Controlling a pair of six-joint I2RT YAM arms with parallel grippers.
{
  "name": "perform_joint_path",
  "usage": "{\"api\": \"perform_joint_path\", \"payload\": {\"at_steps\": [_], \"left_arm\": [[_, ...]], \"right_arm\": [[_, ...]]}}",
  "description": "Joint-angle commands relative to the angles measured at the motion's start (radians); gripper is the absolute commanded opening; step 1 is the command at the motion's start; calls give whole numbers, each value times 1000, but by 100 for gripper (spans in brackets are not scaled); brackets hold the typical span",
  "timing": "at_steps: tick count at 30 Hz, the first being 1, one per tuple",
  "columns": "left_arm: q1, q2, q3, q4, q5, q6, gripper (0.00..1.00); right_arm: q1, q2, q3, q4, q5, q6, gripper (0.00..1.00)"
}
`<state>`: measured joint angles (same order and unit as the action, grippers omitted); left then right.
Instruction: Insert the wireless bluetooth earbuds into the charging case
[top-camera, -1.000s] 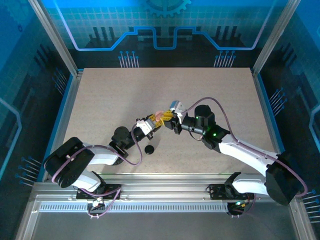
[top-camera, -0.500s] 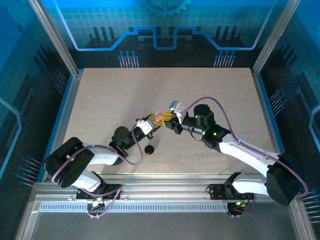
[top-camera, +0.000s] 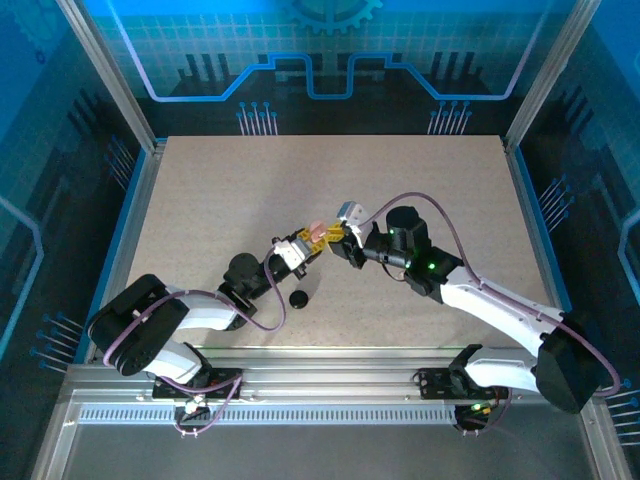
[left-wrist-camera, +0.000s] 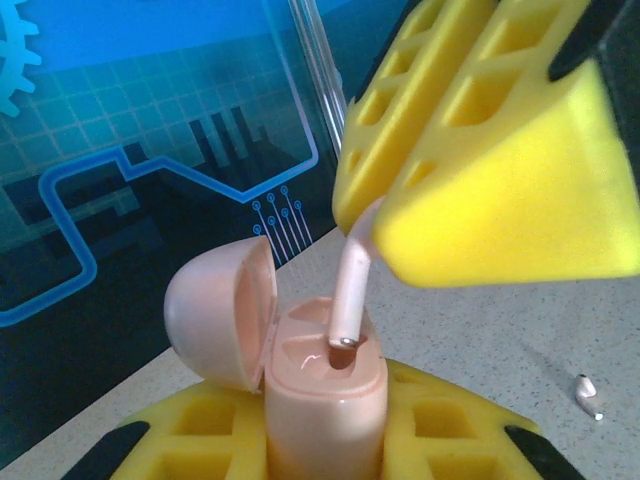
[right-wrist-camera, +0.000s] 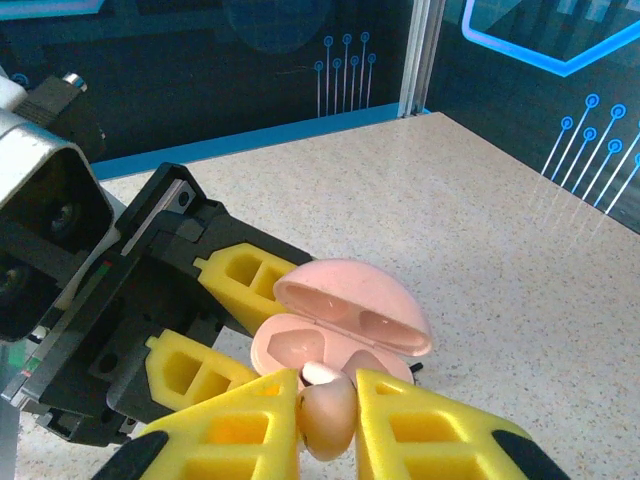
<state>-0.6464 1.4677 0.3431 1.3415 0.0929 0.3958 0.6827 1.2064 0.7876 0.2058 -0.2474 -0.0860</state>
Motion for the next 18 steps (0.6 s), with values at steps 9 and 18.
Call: {"api": "perform_joint_path", "payload": {"at_steps": [9, 18], "left_arm": [[-21, -11, -8, 59, 0, 54, 14], [-24, -3, -9, 60, -7, 72, 14]], "right_arm": [[37, -25, 130, -240, 98, -120, 17], [53, -42, 172, -337, 77, -202, 18]]}}
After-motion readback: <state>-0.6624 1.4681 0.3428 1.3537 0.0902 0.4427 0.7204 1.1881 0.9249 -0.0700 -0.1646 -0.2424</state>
